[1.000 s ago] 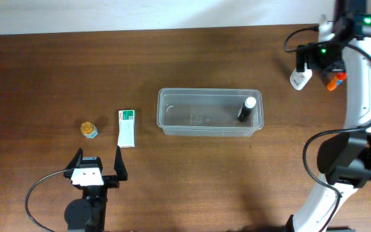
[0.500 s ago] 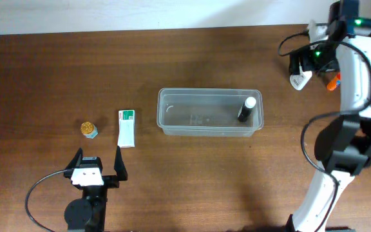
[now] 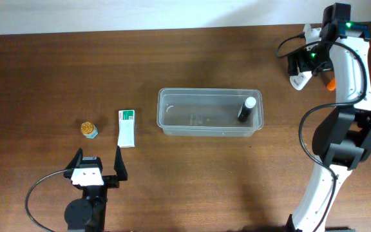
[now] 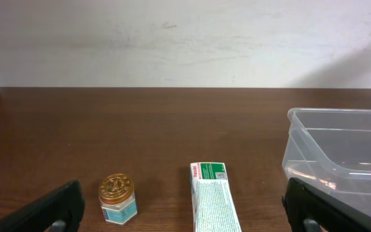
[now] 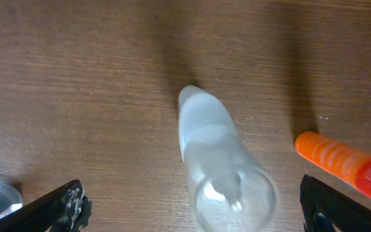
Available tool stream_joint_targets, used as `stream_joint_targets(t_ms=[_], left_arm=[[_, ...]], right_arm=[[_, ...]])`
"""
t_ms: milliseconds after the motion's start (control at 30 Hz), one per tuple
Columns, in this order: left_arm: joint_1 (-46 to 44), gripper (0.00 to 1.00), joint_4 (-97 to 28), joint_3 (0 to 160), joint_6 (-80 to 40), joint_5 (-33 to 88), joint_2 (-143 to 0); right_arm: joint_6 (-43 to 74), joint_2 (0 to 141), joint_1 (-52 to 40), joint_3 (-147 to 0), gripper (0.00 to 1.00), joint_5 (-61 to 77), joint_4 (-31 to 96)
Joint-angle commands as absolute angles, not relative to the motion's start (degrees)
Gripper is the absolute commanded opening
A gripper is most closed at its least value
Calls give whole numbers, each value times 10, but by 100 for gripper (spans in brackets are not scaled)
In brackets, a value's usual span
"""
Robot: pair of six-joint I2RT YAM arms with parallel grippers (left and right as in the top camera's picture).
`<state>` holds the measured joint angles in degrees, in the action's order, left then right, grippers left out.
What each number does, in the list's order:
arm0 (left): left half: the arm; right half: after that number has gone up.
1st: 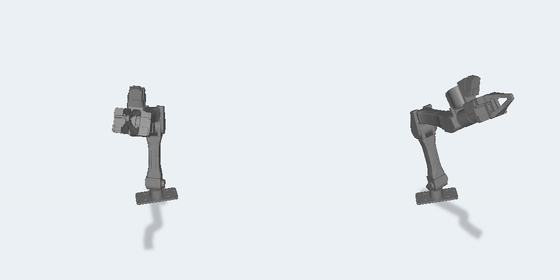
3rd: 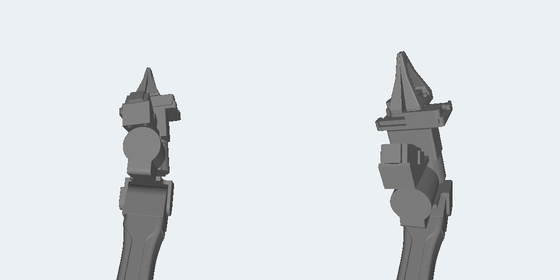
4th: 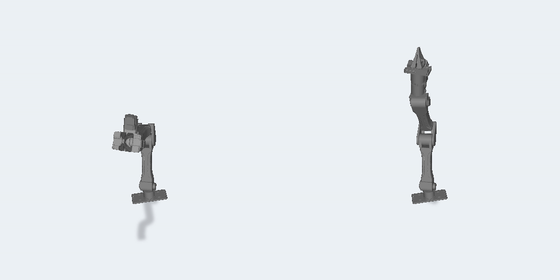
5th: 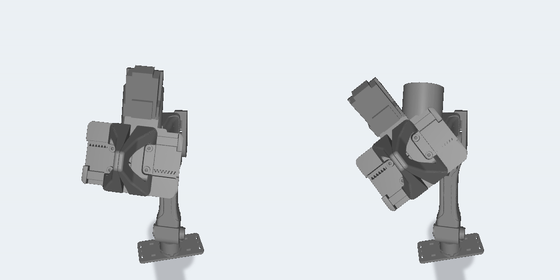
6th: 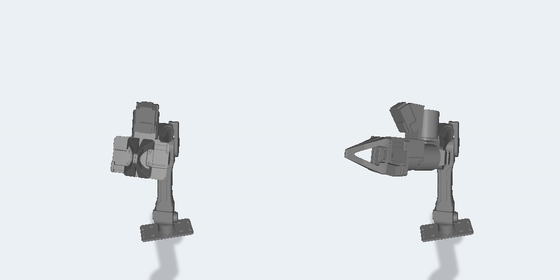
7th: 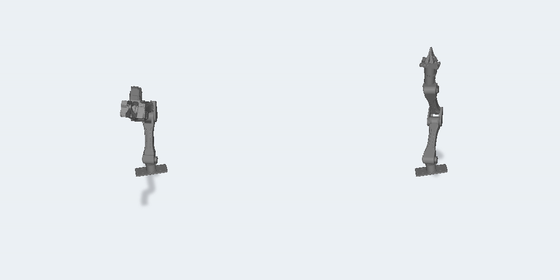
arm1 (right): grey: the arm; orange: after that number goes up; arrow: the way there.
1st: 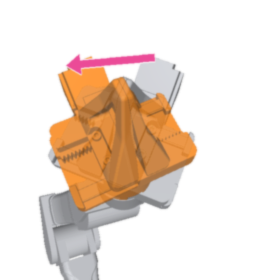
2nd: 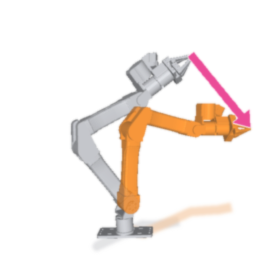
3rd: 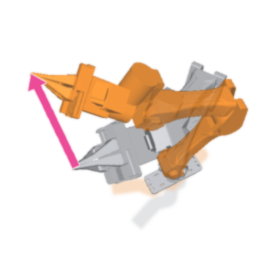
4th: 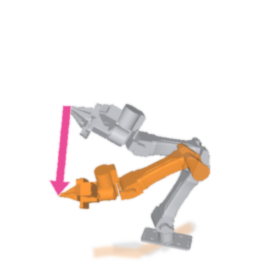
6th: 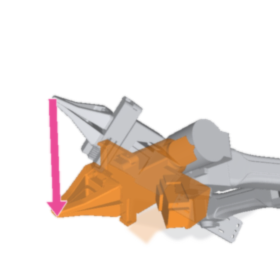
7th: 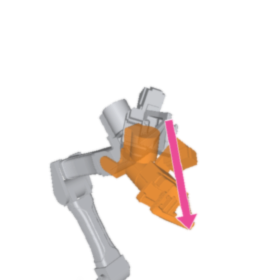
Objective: Pack container
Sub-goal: 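Move the right gripper back right over the white spray bottle, then lower and close the right gripper on the white spray bottle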
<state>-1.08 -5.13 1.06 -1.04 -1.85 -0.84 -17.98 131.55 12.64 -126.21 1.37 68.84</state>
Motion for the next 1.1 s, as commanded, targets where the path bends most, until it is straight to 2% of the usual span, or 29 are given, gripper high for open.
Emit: stream_joint_targets(t_ms=[0, 1067], left_arm=[[-7, 99, -52, 8, -4, -10, -3], [-7, 100, -52, 8, -4, -10, -3]], right_arm=[[-206, 1336, 124, -1269, 98, 15, 687], [-227, 1371, 151, -1269, 99, 60, 656]])
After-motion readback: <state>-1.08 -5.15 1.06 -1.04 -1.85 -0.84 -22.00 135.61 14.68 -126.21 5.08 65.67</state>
